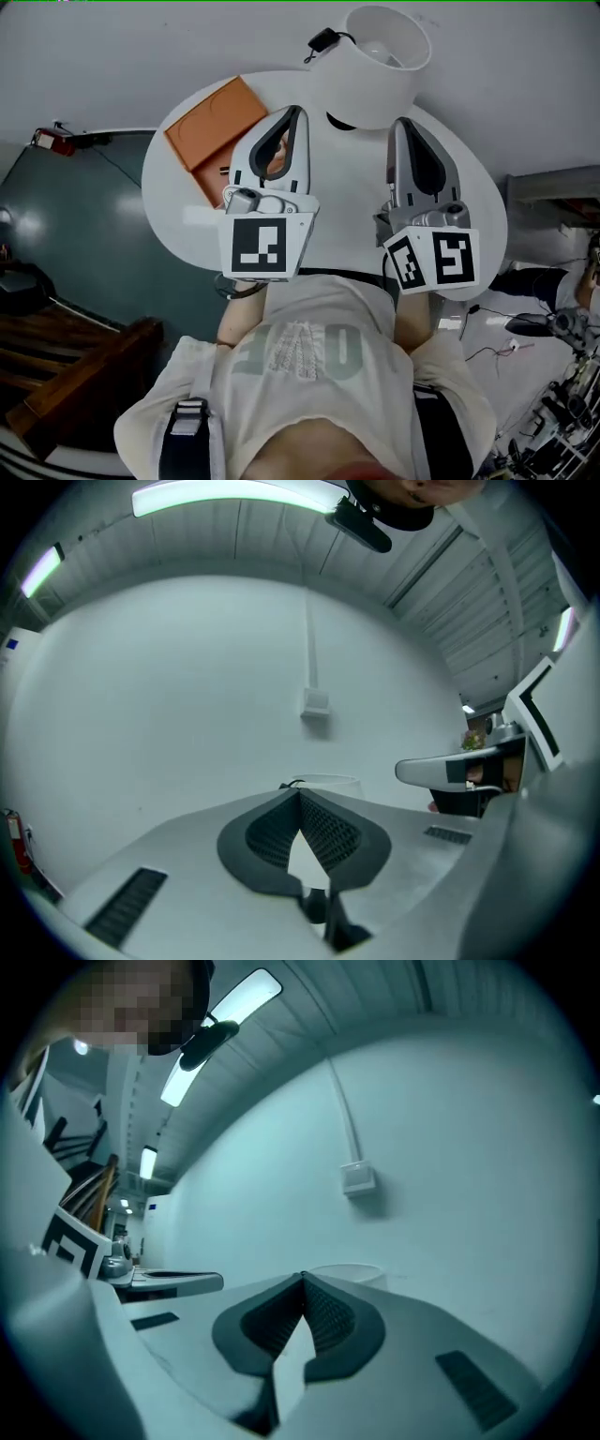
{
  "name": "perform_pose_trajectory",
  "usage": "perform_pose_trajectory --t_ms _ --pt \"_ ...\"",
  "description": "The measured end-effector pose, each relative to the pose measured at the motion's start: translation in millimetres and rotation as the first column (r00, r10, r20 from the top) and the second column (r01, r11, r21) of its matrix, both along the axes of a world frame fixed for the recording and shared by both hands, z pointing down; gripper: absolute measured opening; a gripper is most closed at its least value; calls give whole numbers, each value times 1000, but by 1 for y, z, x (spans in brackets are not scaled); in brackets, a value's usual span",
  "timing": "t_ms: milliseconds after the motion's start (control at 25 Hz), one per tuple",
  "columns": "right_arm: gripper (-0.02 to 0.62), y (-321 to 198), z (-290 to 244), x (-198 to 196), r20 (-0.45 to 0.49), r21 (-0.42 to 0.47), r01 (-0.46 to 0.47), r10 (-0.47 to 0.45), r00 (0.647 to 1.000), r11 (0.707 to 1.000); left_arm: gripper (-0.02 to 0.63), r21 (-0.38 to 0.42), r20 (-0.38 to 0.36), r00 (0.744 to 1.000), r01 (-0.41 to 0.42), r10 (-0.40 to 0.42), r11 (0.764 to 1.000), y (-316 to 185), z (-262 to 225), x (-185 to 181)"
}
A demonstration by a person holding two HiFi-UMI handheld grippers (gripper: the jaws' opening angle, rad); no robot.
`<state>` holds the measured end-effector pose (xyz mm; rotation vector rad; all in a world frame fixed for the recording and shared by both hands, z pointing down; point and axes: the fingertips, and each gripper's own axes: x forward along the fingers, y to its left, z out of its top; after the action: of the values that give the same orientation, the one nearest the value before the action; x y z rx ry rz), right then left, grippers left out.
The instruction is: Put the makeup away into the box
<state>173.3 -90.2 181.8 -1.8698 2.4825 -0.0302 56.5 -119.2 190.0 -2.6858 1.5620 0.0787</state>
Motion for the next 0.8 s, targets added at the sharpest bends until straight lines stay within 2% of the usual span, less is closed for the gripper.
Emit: perform_pose_trajectory --t_ms 80,200,440,800 --pt "6 12 4 22 40 -5 -82 82 996 997 8 9 22 999 -33 32 999 0 -3 15" --pt "6 19 14 39 46 -29 -134 135 990 991 8 13 23 999 -45 45 999 1 -7 28" --pt "5 21 20 42 29 -46 -138 140 990 989 8 17 48 997 -67 66 998 4 -4 43" --pt "5 16 21 34 -8 -45 -97 97 995 994 8 19 60 998 -30 29 999 3 -3 38"
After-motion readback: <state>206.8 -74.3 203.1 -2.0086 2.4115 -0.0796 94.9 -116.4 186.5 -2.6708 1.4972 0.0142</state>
